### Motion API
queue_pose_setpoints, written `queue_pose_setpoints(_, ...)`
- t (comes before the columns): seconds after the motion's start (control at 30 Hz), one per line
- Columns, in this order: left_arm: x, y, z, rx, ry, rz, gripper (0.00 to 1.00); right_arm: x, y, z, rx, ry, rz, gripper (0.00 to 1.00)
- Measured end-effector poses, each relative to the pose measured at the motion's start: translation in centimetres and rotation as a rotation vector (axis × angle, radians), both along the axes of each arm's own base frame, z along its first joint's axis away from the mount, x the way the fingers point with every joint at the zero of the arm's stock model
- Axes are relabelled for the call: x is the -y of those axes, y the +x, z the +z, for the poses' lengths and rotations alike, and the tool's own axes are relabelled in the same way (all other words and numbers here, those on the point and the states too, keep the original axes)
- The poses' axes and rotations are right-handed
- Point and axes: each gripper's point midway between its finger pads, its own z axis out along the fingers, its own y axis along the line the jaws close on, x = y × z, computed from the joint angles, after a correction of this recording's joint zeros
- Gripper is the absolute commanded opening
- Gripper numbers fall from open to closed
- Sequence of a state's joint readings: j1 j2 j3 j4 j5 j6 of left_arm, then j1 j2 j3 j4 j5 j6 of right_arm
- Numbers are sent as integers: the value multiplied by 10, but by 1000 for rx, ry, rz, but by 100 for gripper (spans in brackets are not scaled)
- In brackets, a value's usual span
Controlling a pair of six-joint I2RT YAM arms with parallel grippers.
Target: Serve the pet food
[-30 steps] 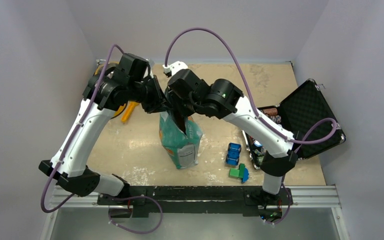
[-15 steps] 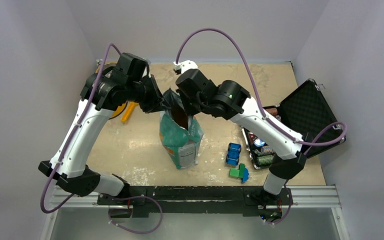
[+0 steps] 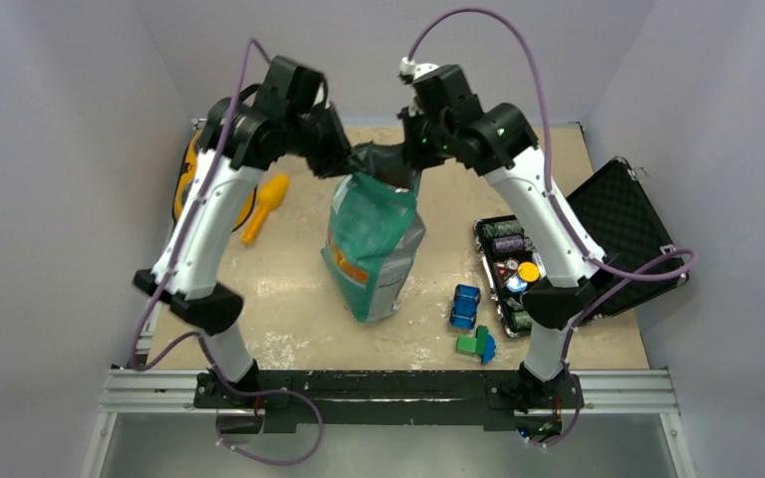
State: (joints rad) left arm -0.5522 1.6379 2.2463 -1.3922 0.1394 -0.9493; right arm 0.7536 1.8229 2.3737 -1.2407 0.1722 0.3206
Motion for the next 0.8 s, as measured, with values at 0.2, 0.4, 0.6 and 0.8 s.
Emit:
queue_pose_setpoints(0.2,72,85,16,83,-192,-31,0,72,59,13,76,-6,-154,0)
queue_pose_setpoints(0.4,68,108,0,112,-185,-32,0,76,71,28,168,-30,-121,0)
queue_pose_setpoints(0.6,36,82,-50,83,-104,-71,0,42,64,4,123,-11,-24,0)
queue_pose_setpoints(0.8,-42,39,-115,-24,47,-5,0,-35,28,-49,72,-26,162,0)
